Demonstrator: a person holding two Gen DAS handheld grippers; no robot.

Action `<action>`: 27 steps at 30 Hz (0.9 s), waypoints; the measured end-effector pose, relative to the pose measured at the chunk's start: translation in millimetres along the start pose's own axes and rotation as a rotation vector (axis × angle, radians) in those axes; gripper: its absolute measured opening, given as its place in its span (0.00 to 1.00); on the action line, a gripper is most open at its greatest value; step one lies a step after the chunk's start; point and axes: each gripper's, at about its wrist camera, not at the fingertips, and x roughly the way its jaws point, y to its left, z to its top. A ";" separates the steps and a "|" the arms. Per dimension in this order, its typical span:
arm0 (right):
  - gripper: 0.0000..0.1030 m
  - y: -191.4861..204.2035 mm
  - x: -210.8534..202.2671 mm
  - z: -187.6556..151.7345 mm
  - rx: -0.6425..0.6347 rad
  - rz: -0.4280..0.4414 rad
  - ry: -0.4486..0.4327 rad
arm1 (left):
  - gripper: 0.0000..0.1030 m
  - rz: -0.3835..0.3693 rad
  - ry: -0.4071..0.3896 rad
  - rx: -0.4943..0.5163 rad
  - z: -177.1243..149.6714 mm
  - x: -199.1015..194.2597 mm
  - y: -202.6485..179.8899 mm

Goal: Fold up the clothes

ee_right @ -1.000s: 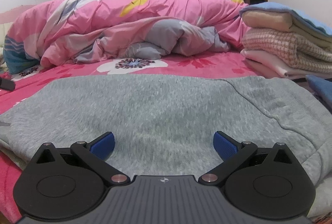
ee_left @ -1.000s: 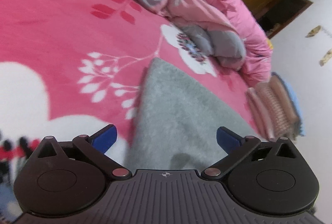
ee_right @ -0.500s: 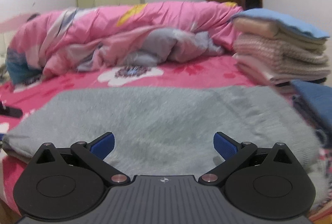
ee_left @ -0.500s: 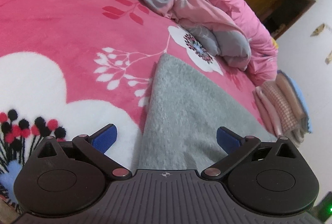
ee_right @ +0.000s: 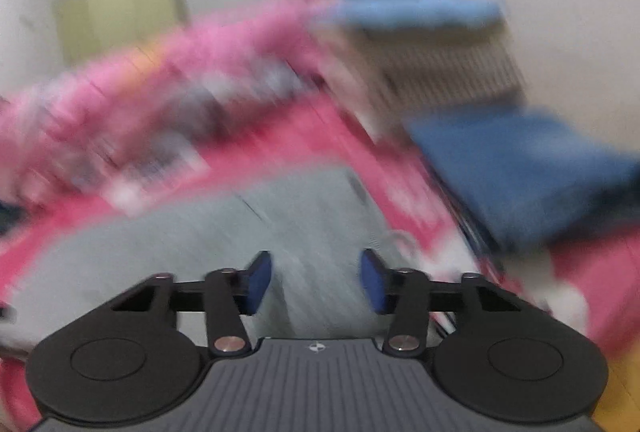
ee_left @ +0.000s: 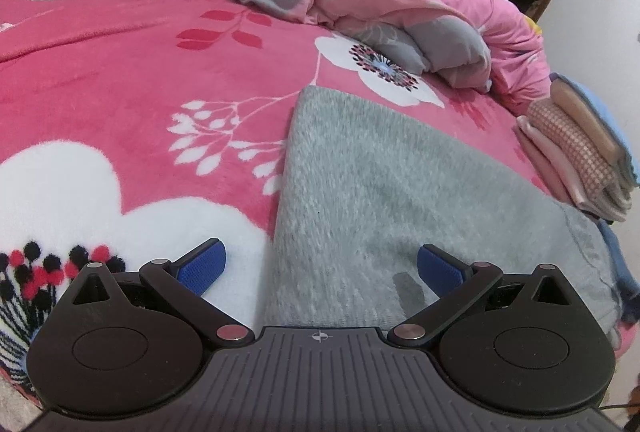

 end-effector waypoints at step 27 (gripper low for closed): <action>0.14 61.8 37.7 78.6 -0.104 0.026 -0.015 | 0.97 -0.076 -0.016 0.043 -4.4 -6.8 11.1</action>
